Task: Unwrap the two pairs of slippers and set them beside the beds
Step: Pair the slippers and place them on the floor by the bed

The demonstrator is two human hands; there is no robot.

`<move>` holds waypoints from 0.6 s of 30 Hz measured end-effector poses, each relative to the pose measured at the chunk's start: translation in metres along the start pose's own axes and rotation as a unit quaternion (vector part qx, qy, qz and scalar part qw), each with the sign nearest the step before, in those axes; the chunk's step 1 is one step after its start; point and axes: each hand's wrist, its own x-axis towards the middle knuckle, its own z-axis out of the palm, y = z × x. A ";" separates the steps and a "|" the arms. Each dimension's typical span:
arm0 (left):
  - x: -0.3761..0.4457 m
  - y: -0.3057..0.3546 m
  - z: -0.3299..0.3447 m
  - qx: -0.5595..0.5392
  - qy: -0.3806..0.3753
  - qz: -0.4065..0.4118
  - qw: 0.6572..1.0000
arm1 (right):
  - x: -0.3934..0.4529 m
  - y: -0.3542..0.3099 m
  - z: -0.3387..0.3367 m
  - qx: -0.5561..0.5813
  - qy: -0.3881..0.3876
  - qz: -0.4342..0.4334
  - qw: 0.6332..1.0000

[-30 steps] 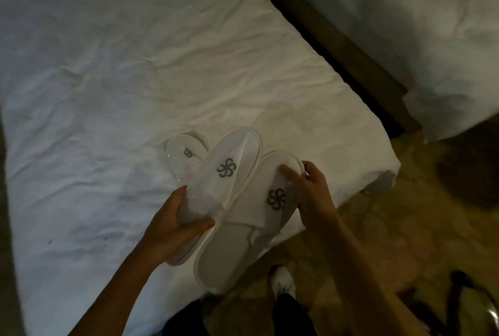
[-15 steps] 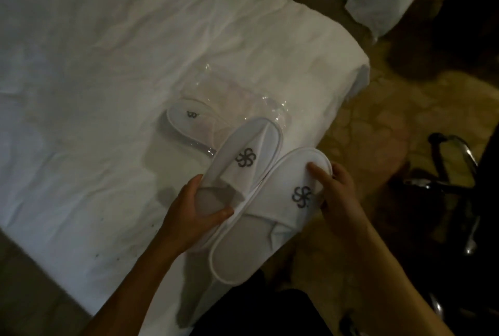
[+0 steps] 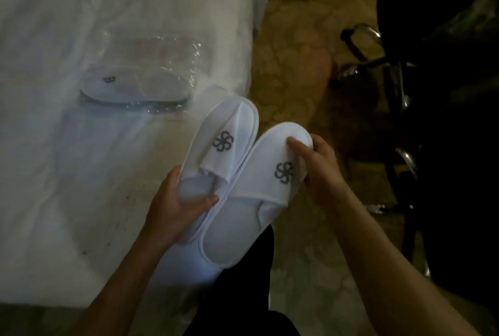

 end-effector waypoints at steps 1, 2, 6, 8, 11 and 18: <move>-0.009 -0.005 0.001 0.004 -0.005 0.020 1.000 | -0.013 0.009 -0.006 0.011 0.007 0.009 1.000; -0.017 -0.010 0.001 0.006 -0.016 0.032 0.999 | -0.027 0.018 -0.012 0.024 0.012 0.021 0.999; -0.048 -0.023 -0.006 0.023 -0.075 0.070 0.994 | -0.084 0.052 -0.030 0.065 0.059 0.040 0.995; -0.057 -0.027 -0.010 0.026 -0.095 0.078 0.992 | -0.103 0.067 -0.033 0.078 0.081 0.041 0.993; -0.071 -0.040 -0.018 0.049 -0.135 0.112 0.983 | -0.143 0.095 -0.033 0.124 0.123 0.052 0.983; -0.088 -0.117 -0.039 0.080 -0.228 0.215 0.946 | -0.248 0.176 0.005 0.203 0.250 0.047 0.945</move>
